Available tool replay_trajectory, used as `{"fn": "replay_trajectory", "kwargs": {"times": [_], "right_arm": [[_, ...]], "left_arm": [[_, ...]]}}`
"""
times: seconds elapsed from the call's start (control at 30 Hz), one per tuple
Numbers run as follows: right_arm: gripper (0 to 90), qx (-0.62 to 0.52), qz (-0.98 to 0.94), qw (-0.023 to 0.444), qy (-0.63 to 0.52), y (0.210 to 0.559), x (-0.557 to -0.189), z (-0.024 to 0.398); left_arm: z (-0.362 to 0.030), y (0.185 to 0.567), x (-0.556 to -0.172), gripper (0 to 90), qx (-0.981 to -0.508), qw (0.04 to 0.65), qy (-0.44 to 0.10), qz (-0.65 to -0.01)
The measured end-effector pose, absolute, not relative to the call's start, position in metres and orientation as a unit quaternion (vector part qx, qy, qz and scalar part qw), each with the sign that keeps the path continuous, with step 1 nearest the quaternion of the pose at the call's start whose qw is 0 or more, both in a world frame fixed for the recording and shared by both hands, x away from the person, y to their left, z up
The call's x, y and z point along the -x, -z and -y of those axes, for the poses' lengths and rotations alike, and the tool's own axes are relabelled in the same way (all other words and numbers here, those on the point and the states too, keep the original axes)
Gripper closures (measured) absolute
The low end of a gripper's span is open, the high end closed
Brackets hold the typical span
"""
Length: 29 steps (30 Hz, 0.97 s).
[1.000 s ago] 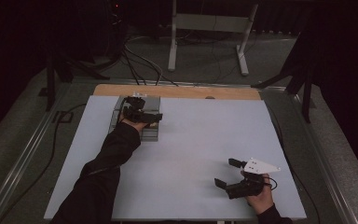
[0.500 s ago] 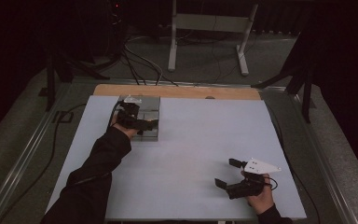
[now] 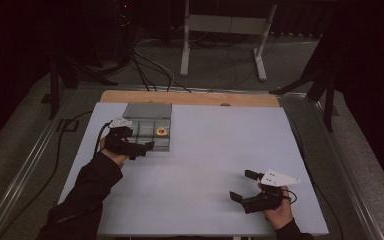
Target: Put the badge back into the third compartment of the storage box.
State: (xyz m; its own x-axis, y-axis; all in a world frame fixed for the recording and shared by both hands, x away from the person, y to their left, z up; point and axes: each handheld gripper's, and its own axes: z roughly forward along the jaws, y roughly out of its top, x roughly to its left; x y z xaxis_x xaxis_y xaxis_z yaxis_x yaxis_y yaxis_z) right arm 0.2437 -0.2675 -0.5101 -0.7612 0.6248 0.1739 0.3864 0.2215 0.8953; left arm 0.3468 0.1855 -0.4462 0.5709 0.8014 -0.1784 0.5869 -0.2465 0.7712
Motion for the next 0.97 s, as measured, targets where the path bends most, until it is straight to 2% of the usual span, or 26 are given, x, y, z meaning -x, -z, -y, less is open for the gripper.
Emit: {"fn": "replay_trajectory", "kwargs": {"times": [0.7,0.97], "right_arm": [[0.0,-0.331,-0.772,0.112,-0.531,0.51,-0.244,0.268],[0.0,-0.327,-0.775,0.114,-0.529,0.51,-0.244,0.267]], "left_arm": [[-0.214,0.504,-0.273,0.6,-0.796,0.407,-0.134,-0.427],[-0.212,0.521,-0.264,0.6,-0.809,0.395,-0.133,-0.414]]}}
